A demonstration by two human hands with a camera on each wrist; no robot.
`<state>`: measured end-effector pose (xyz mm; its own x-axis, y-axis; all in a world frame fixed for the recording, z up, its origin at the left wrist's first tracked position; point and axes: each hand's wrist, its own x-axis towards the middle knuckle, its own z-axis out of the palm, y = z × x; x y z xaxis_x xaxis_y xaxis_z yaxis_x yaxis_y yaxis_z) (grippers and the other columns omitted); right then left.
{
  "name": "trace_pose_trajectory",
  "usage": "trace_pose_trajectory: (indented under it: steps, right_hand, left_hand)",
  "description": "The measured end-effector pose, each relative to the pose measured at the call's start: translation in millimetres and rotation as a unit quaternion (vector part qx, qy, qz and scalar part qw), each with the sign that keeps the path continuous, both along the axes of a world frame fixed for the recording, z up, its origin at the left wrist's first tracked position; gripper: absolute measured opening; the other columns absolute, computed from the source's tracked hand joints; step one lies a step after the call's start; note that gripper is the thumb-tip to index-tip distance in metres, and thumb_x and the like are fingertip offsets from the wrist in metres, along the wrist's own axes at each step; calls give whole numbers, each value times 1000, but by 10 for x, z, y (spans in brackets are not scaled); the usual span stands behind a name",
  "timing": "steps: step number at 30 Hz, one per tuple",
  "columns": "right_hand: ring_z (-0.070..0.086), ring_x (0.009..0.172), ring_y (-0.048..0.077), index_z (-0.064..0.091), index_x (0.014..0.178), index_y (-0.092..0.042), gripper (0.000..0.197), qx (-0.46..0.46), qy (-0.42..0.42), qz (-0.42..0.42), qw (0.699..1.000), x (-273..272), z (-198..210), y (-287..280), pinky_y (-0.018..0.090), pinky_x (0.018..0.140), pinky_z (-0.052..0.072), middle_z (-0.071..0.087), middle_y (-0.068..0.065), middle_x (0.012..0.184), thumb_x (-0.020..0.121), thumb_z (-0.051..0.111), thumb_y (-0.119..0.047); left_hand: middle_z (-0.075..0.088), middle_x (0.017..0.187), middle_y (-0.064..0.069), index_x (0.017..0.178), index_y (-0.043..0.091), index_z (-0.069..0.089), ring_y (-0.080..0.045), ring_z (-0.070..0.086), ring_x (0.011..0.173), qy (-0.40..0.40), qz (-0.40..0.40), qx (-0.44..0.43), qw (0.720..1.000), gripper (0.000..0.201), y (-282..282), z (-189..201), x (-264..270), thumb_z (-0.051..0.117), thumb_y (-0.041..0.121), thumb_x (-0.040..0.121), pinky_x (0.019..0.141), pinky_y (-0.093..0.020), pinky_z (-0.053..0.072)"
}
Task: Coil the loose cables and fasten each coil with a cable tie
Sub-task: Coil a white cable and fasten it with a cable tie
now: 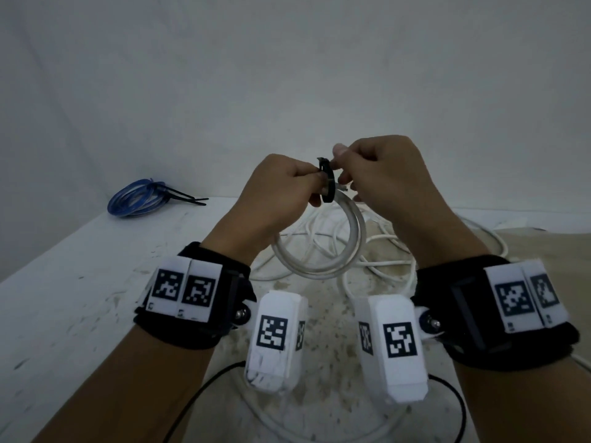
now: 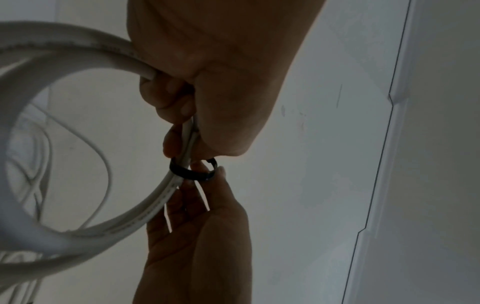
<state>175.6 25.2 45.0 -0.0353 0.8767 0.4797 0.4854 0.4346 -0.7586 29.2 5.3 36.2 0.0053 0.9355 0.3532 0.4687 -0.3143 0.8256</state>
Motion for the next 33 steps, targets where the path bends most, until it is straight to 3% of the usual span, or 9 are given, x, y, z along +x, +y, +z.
trace_pose_trajectory:
  steps: [2, 4, 6, 10, 16, 21, 24, 29, 33]
  right_hand:
    - [65, 65, 15, 77, 78, -12, 30, -42, 23, 21, 999, 33, 19, -19, 41, 71, 58, 71, 9, 72, 94, 63, -33]
    - [62, 59, 7, 76, 76, -10, 28, -88, 58, 40, 994, 52, 26, -27, 31, 60, 55, 70, 2, 66, 93, 65, -29]
    - [62, 60, 8, 73, 72, -12, 24, -126, 105, 60, 985, 57, 35, -30, 27, 60, 51, 68, -4, 63, 91, 67, -24]
    - [63, 65, 13, 74, 79, -12, 14, -187, 162, 90, 965, 77, 52, -52, 26, 60, 51, 70, -1, 71, 88, 69, -21]
    - [59, 64, 21, 68, 73, -10, 13, -254, 245, 106, 930, 94, 58, -68, 32, 63, 52, 65, 4, 67, 85, 63, -11]
    - [57, 58, 15, 60, 77, -5, 20, -200, 217, 62, 953, 64, 79, -64, 29, 54, 53, 59, 4, 65, 96, 53, -7]
    - [59, 54, 12, 60, 85, -4, 20, -139, 161, 34, 976, 57, 67, -53, 22, 45, 49, 62, 4, 70, 100, 50, -13]
    - [63, 56, 9, 67, 87, 3, 24, -99, 113, 48, 987, 35, 35, -33, 25, 56, 57, 68, 4, 73, 94, 65, -20]
    - [67, 65, 17, 62, 84, 1, 21, -55, 117, 24, 991, 51, 23, 13, 41, 73, 61, 70, 9, 77, 94, 64, -17]
  left_hand:
    - [62, 54, 7, 68, 21, 74, 0, 46, 44, -4, -14, 1, 1000, 31, -12, 10, -2, 59, 14, 93, 47, -11, 33]
    - [64, 60, 2, 73, 21, 77, -1, 43, 44, 2, -23, 0, 1000, 27, -18, 12, 0, 59, 15, 93, 47, -14, 32]
    - [65, 63, -2, 76, 17, 77, 0, 43, 42, 8, -32, -2, 999, 26, -31, 14, 9, 58, 14, 94, 47, -14, 30]
    - [60, 54, 6, 69, 21, 73, 1, 45, 40, 25, -45, -4, 999, 31, -66, 18, 39, 57, 12, 94, 46, -11, 30]
    - [48, 40, 12, 73, 5, 73, -4, 35, 35, 61, -63, -7, 996, 28, -82, -2, 77, 57, 15, 95, 43, -12, 26]
    - [58, 51, 9, 75, 12, 76, -1, 41, 40, 69, -75, 9, 995, 26, -81, 13, 69, 59, 14, 94, 49, -12, 32]
    - [60, 53, 8, 79, 16, 77, -2, 38, 35, 54, -73, 3, 996, 26, -82, 4, 91, 57, 15, 96, 42, -10, 28]
    - [59, 53, 9, 78, 17, 76, 1, 45, 39, 15, -51, 6, 999, 28, -37, -27, 55, 56, 15, 97, 41, -8, 28]
    - [58, 53, 5, 85, 12, 77, 0, 44, 38, -41, -65, 13, 997, 26, -42, -14, 63, 54, 11, 98, 41, -6, 29]
